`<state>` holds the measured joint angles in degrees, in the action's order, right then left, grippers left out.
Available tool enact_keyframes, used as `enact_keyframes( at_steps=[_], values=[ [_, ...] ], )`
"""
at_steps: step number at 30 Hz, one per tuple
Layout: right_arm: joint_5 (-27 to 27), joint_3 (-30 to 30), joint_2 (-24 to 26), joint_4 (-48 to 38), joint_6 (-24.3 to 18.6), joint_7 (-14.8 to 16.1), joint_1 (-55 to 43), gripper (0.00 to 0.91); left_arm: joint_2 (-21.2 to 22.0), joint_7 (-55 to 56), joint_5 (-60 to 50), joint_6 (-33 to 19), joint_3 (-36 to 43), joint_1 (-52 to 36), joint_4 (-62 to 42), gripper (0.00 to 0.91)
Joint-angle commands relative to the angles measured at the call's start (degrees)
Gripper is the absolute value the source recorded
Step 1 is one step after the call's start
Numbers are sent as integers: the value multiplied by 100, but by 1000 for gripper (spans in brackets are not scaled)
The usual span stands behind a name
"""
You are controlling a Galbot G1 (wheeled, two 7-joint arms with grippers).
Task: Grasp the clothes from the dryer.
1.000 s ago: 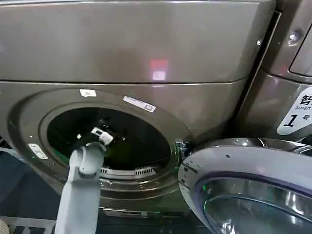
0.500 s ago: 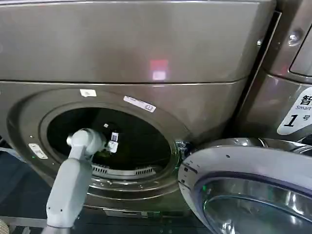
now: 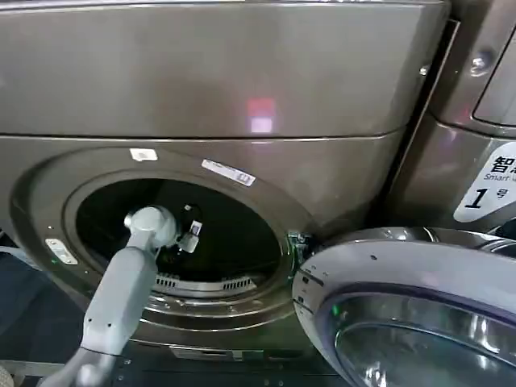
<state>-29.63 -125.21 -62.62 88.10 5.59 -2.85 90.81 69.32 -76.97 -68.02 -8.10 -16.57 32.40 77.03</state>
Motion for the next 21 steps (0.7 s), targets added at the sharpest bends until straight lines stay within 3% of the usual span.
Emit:
enact_keyframes(
  at_steps=[1, 16, 21],
  values=[
    [5, 8, 10, -23, -10, 1, -2, 907, -13, -26, 521, 160, 72, -21, -164, 0],
    [52, 88, 12, -38, -22, 7, -51, 907, -52, 84, 1104, 415, -41, -92, -97, 0],
    [47, 141, -5, -15, -24, 6, -64, 907, 123, 1585, 1943, 675, -68, -324, -54, 0]
  ],
)
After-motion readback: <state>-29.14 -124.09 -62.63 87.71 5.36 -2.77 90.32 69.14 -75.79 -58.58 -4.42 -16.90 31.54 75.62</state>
